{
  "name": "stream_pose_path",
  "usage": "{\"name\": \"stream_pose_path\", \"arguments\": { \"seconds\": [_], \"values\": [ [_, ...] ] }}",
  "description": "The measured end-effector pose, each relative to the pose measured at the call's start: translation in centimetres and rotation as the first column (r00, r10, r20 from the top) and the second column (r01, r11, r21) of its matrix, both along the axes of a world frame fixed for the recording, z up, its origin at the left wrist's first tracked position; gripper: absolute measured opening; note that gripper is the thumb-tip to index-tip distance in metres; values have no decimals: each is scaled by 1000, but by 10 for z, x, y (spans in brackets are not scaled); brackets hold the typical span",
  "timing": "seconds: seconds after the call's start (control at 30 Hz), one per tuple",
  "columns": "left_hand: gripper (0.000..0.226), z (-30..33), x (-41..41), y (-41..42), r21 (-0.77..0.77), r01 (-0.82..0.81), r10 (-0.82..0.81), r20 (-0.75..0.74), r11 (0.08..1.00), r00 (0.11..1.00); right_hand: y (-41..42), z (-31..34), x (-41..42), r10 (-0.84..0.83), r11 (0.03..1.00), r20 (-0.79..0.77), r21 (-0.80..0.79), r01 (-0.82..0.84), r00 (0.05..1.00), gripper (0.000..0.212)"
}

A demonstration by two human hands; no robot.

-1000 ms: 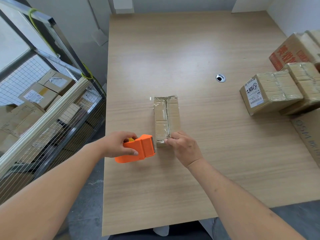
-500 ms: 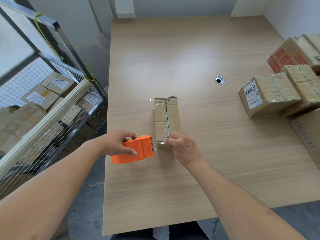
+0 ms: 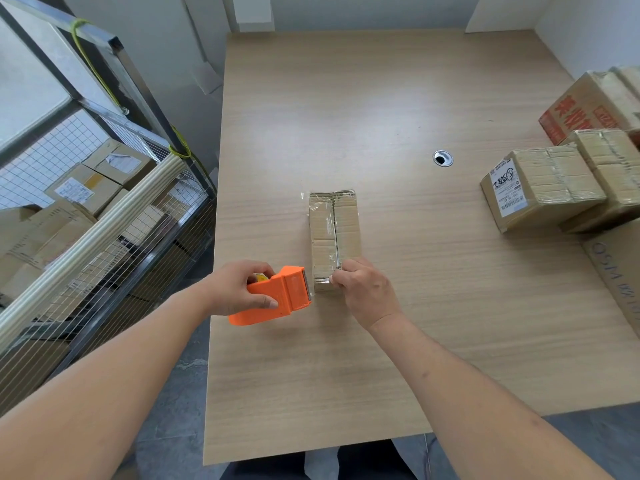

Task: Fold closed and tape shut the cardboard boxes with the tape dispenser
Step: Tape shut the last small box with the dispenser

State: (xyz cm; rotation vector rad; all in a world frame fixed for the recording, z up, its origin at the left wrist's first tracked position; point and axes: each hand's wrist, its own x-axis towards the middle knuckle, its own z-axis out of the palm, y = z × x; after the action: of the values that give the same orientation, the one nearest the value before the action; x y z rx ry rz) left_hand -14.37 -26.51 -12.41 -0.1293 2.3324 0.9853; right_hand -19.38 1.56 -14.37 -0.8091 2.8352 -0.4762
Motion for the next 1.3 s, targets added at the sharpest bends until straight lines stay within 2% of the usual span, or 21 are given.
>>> {"name": "stream_pose_path", "arguments": {
  "seconds": [0.5, 0.9, 1.1, 1.3],
  "values": [
    [55, 2, -12, 19, -76, -17, 22, 66, 997, 998, -4, 2, 3, -8, 999, -1, 47, 9, 1000, 25],
    [41, 7, -16, 13, 10, -11, 10, 141, 1000, 990, -5, 2, 3, -12, 999, 3, 43, 12, 1000, 25],
    [59, 6, -2, -2, 77, -41, 26, 186, 996, 982, -4, 2, 2, -14, 1000, -6, 28, 14, 1000, 27],
    [56, 7, 5, -8, 119, -36, 13, 181, 992, 983, -4, 4, 4, -4, 1000, -2, 9, 4, 1000, 27]
  ]
}}
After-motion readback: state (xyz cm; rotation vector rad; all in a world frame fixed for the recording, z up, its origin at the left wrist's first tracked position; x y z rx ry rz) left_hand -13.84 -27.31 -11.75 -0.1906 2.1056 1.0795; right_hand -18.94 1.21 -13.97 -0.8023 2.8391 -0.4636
